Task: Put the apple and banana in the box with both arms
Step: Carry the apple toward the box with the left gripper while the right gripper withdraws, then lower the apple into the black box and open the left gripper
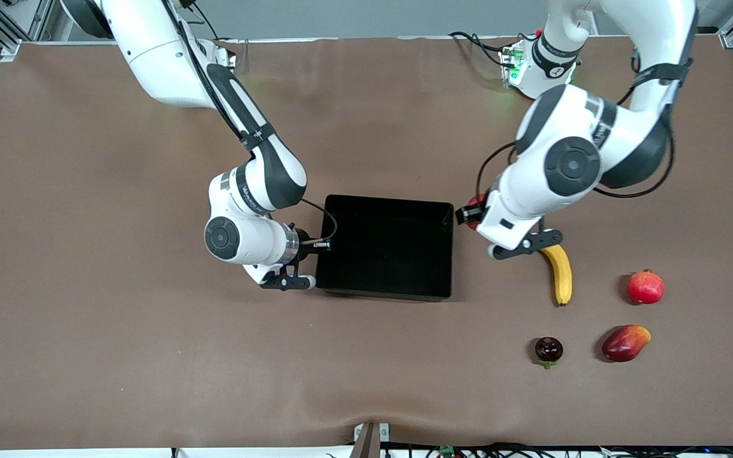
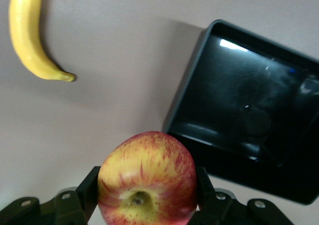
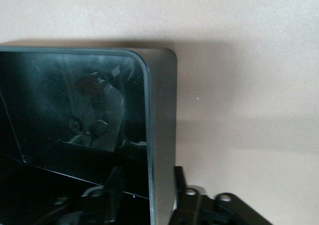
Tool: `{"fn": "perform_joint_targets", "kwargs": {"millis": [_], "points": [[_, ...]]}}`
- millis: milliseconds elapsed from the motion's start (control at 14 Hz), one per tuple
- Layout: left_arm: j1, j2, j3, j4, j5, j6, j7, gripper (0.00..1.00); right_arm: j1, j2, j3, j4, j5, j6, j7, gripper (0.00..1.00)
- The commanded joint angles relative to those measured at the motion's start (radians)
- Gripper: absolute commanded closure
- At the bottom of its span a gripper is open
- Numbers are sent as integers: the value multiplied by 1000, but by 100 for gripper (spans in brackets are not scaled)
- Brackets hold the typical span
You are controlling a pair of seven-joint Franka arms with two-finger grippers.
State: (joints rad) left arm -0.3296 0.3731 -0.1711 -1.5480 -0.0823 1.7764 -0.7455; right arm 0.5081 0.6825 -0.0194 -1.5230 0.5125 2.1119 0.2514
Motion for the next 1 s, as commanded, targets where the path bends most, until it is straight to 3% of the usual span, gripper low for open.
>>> {"fn": "perform_joint_targets", "kwargs": {"millis": [0,143,287,645,931], "points": [[-48,36,7,5,-17,59,-81,100,-6,-23,-8,7,15,-10,-7,0],[-75,70,7,6,-13,122,-139,100,-36,-73,-10,1,-3,-24,-11,0],[-110,114,8,6,-5,173,-191,100,-66,-139,-11,3,-50,-123,-8,0],[-146,226,15,9,4,290,-195,100,-157,-345,-5,3,-308,-370,-9,0],[-169,331,15,58,71,325,-193,100,-273,-513,-5,6,-333,-498,-12,0]]}}
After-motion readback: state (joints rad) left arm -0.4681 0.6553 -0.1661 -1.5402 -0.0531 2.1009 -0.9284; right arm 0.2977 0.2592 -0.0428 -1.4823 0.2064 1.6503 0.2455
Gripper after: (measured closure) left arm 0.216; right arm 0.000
